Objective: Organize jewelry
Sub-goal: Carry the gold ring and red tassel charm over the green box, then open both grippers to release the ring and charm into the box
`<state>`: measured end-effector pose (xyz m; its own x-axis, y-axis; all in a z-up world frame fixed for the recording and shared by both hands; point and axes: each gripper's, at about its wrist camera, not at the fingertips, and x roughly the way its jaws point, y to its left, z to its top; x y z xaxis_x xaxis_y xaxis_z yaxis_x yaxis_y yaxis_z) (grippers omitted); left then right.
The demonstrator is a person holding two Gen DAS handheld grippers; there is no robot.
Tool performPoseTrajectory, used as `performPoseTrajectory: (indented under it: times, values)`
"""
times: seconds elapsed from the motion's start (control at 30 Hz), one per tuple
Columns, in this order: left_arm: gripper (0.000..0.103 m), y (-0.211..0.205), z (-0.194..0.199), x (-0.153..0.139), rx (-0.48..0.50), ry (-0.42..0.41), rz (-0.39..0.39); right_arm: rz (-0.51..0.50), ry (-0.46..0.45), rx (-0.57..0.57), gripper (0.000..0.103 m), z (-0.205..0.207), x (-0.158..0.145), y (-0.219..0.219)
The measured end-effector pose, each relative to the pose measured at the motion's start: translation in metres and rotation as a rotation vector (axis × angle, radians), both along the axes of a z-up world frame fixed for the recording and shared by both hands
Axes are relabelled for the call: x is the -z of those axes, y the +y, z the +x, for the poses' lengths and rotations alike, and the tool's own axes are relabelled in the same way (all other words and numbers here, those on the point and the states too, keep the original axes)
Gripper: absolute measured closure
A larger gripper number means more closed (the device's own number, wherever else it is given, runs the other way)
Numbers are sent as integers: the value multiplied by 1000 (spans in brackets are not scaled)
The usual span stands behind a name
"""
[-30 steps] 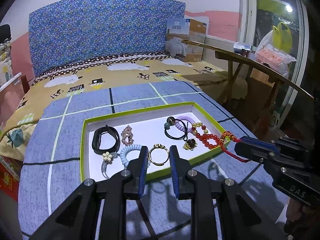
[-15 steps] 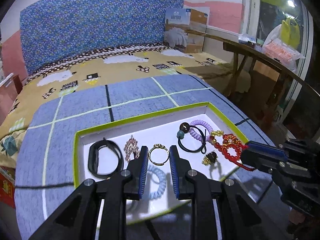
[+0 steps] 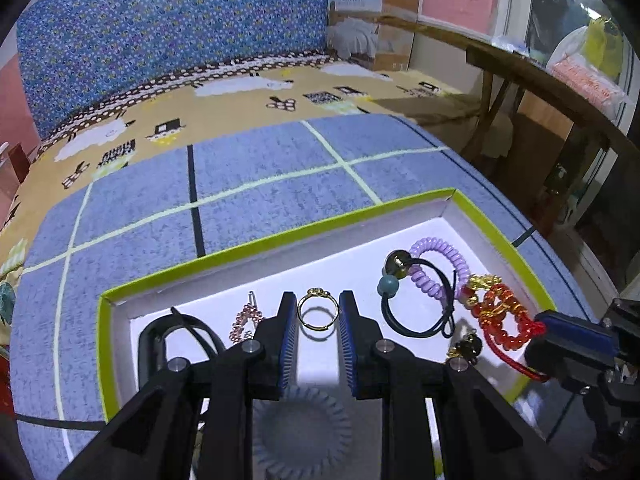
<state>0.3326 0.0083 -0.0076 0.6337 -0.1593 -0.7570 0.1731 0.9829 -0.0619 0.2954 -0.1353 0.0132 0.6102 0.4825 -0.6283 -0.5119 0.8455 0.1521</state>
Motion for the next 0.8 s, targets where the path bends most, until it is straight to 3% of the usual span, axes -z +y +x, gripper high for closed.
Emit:
performPoseTrajectory:
  times: [0.2, 0.8]
  values:
    - [80, -2, 7, 9, 9, 40, -11, -1, 9, 0, 94, 4, 4, 1]
    - [80, 0, 7, 9, 8, 44, -28, -23, 61, -46, 94, 28, 22, 24]
